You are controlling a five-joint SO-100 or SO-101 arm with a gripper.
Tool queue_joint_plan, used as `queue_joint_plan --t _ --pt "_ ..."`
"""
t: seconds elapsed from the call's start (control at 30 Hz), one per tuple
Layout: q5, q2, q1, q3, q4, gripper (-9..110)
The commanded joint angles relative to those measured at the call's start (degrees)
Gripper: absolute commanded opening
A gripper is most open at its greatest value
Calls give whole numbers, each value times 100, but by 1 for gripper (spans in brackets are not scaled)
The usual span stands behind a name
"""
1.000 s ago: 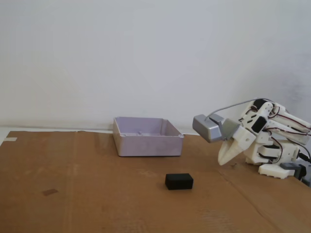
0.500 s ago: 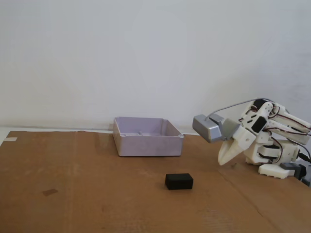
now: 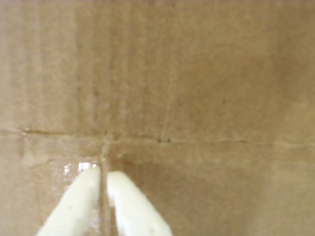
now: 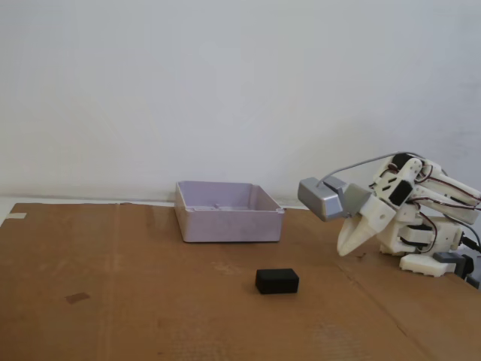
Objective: Grasp a block and put it in the box.
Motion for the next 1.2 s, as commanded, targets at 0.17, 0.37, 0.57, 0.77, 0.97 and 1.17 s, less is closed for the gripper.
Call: queue_joint_plan --t 0.17,0.37,0.57,0.77,0.97,1.17 --pt "53 167 35 229 1002 0" --pt "62 167 -18 229 976 0" --pt "53 105 -18 -35 809 0" --pt "62 -817 -26 -439 -246 0" --pt "62 -1960 -35 -1248 -1143 0" --pt "26 -2769 -35 -2127 -1521 0"
